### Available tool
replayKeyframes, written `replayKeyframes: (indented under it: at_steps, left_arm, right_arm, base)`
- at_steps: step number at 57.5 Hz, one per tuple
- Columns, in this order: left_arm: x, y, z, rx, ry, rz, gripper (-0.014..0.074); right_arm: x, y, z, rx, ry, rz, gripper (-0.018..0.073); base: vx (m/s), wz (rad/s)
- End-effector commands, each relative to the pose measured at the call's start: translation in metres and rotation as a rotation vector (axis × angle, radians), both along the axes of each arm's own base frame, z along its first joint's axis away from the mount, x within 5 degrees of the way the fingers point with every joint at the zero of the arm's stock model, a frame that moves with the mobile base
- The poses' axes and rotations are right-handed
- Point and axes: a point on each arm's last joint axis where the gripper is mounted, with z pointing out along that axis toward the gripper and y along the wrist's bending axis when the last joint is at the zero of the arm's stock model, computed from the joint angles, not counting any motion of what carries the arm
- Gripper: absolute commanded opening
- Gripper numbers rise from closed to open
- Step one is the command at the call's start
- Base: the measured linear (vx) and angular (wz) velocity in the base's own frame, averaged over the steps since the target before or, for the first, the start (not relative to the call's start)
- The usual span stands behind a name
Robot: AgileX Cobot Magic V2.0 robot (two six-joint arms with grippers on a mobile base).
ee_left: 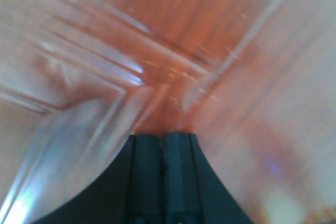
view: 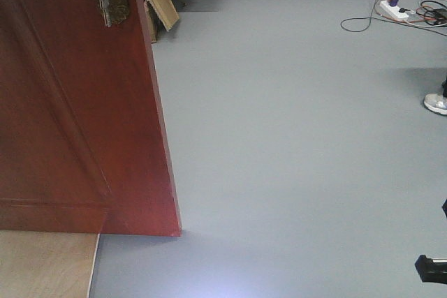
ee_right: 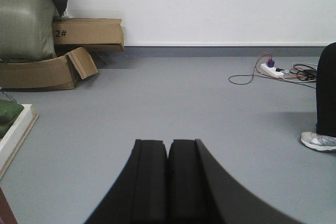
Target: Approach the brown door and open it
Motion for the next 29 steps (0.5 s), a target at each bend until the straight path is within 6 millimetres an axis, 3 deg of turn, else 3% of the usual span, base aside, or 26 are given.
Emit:
replayKeyframes:
  at_steps: [1, 29]
  left_arm:
    - [-0.0126, -0.0039, 0.0273, -0.022, -0.085, 0.011, -0.0006]
    - [-0.0126, -0.0039, 0.0273, -0.022, -0.085, 0.011, -0.0006]
  right_arm:
    - [0.0022, -0.0004, 0.0053, -0.012, -0.065, -0.003, 0.0000]
    - [0.0022, -0.0004, 0.0053, -0.012, -0.065, -0.003, 0.0000]
  base:
    - [0.05, -0.02]
    - [0.05, -0.02]
